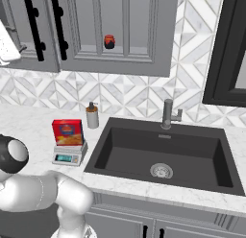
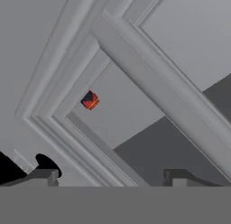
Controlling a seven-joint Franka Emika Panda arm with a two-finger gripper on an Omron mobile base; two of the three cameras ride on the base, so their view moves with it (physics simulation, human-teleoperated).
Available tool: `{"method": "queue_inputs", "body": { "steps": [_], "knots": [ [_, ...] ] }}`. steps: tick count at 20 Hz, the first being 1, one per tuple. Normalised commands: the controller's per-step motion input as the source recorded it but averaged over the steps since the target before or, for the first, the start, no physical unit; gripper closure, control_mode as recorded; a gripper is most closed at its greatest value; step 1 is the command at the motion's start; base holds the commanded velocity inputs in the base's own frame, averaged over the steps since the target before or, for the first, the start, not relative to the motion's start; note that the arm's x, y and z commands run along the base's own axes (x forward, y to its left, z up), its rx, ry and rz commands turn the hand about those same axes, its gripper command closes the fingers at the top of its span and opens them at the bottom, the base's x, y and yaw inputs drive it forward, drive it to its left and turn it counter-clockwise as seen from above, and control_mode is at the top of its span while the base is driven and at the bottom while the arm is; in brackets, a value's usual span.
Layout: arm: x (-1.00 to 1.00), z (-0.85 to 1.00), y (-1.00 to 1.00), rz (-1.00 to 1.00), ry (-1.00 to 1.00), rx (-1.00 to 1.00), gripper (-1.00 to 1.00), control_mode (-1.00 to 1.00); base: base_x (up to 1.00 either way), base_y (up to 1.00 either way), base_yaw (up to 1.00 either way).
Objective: Pick the boxed food and place it on the digital scale for weighing, and close the cabinet.
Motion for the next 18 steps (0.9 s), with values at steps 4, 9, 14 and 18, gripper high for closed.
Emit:
{"method": "queue_inputs", "body": {
  "steps": [4, 9, 14, 18],
  "knots": [
    [0.85, -0.27, -0.43, 0.00, 0.00, 0.00, -1.00, -1.00, 0.00, 0.00, 0.00],
    [0.92, -0.25, -0.29, 0.00, 0.01, 0.00, -1.00, -1.00, 0.00, 0.00, 0.00],
    [0.96, -0.67, -0.30, 0.00, 0.08, 0.00, -1.00, -1.00, 0.00, 0.00, 0.00],
    [0.68, -0.99, -0.55, 0.00, 0.12, 0.00, -1.00, -1.00, 0.00, 0.00, 0.00]
  ]
}}
